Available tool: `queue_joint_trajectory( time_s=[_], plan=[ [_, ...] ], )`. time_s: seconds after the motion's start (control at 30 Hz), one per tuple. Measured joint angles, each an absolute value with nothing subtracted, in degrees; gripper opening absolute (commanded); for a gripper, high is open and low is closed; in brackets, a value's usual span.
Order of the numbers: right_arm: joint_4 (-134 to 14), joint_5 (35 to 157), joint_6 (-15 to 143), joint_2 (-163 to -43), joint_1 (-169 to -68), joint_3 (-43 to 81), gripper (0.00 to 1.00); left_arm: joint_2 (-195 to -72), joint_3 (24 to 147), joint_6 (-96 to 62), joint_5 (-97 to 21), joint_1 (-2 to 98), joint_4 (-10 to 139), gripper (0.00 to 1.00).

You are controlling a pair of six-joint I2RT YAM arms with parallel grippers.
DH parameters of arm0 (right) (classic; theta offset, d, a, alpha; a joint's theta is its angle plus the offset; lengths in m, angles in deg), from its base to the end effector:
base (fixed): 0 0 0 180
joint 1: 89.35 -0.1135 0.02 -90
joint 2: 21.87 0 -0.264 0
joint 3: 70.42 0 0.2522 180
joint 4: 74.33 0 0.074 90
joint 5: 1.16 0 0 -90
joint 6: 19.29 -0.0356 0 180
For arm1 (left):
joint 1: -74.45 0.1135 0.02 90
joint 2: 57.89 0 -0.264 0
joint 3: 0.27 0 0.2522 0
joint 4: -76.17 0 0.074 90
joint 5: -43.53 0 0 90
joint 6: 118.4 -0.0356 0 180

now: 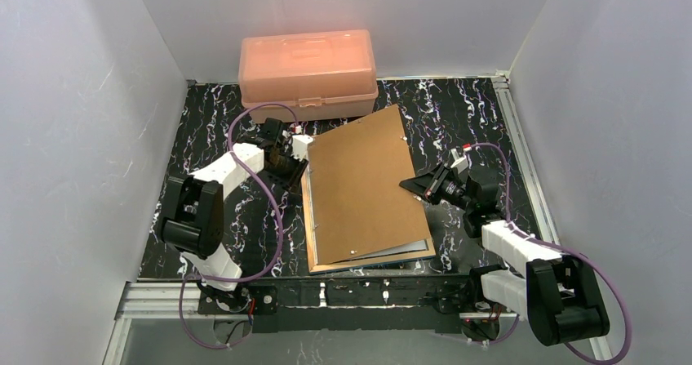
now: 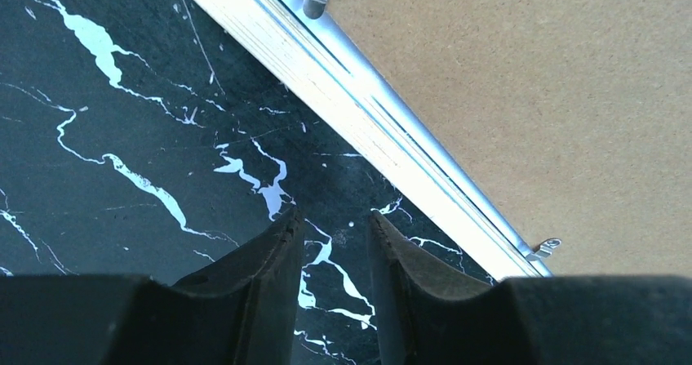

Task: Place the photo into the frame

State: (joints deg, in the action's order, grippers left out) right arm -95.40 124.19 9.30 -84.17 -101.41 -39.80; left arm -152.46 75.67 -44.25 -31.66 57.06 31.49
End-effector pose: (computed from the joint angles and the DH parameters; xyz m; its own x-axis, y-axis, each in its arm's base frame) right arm 0.2042 0.0647 0.1958 -0.7241 0.5776 -0.3768 -0.1896 0.3586 0.9140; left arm 0.3110 -0.1069 0.1992 -0.7114 0.4995 -0.4945 0.6162 0.7816 -0.0970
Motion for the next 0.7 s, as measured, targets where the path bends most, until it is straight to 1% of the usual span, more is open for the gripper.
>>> queue_joint_trajectory(
  time_s=[0.3,0.7],
  plan=[
    [-98.3,124.4,7.7,-86.1,-101.4,-40.7,0.01,-155.0,75.7,-44.2,-31.7,56.5,32.5,0.28],
    [-103.8,125.7,6.0,-89.5,-101.4,-41.6,0.01,-156.4,75.7,-44.2,-33.2,56.3,32.9,0.26]
  ],
)
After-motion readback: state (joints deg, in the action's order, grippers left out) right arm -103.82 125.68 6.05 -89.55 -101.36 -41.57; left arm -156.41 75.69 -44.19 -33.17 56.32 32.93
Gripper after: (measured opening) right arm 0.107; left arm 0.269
